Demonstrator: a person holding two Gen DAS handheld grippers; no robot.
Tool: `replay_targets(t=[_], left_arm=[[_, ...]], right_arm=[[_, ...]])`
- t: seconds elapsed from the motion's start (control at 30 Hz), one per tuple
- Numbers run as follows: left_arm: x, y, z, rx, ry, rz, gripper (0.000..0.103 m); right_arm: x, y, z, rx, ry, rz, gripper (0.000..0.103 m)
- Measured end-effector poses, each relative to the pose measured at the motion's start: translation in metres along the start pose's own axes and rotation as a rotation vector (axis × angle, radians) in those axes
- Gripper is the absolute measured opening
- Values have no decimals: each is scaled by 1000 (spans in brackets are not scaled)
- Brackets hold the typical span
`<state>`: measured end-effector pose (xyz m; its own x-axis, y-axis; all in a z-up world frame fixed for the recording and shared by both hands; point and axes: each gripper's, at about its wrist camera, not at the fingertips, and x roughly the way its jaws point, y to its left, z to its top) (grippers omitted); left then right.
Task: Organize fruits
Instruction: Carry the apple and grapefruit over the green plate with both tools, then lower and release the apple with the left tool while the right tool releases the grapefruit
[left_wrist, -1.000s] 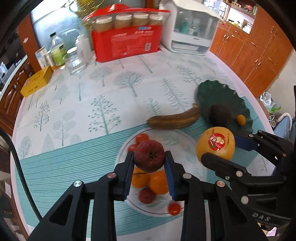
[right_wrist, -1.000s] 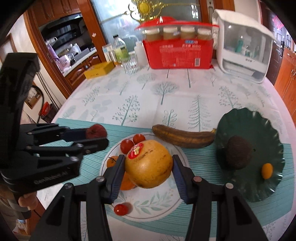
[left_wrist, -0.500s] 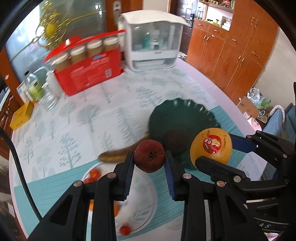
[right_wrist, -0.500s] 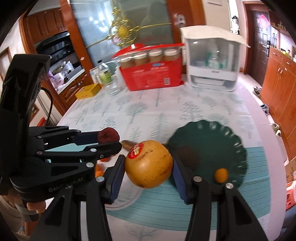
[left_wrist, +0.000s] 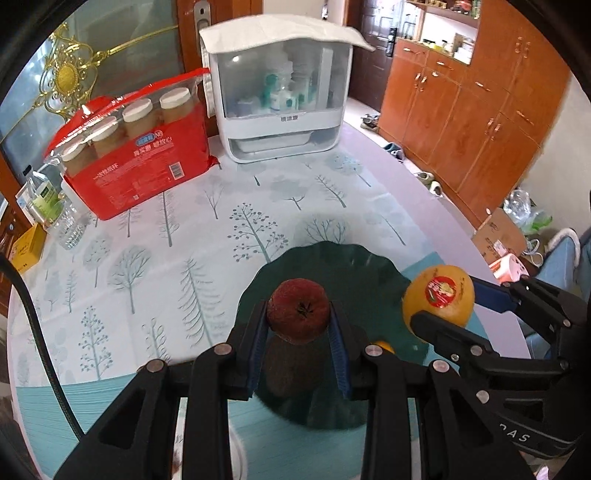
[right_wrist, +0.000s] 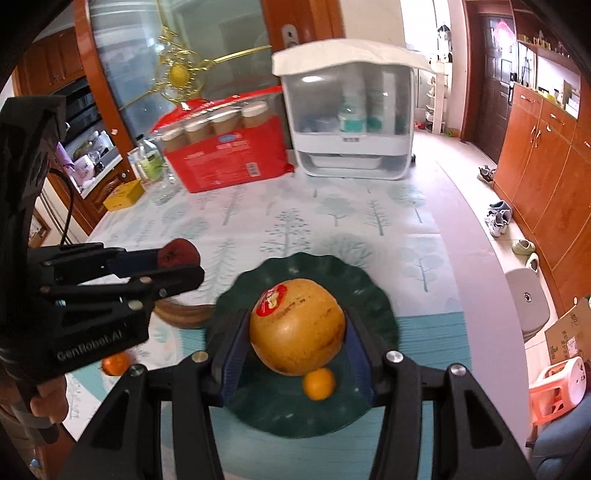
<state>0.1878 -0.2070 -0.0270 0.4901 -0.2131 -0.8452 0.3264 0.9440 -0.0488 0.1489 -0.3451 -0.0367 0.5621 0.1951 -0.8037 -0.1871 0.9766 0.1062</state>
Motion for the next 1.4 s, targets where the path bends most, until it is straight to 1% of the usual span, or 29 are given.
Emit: replay_targets(t=[0.07, 0.27, 0.53, 0.73, 0.9, 1.03, 1.2, 1.3, 1.33, 1.37, 1.4], left_arm=[[19, -3, 8, -16, 25, 15, 30], [67, -7, 17, -52, 98, 39, 30], [122, -9, 11, -71, 205, 67, 31], [148, -10, 4, -82, 261, 75, 31], [161, -10, 1, -88, 286, 82, 31], [169, -9, -2, -94, 303, 85, 31], [171, -11, -3, -90, 303, 99, 32], [172, -11, -2, -92, 306, 105, 41], [172, -11, -2, -92, 304, 117, 47], [173, -9, -2, -95, 304, 128, 50], [174, -7, -3, -101, 306, 136, 58]], right_arm=[[11, -9, 2, -5, 13, -4, 51], [50, -29, 3, -20, 71, -11, 51], [88, -35, -7, -48, 148, 1, 51], [105, -37, -15, -50, 187, -3, 51], [115, -38, -19, -49, 209, -6, 51], [117, -36, -18, -60, 200, -13, 52], [118, -32, -19, -79, 191, -23, 53], [118, -31, -19, -90, 185, -34, 53], [118, -31, -20, -92, 185, -37, 53], [117, -31, -20, -94, 184, -38, 53], [118, -31, -20, -94, 184, -38, 53]])
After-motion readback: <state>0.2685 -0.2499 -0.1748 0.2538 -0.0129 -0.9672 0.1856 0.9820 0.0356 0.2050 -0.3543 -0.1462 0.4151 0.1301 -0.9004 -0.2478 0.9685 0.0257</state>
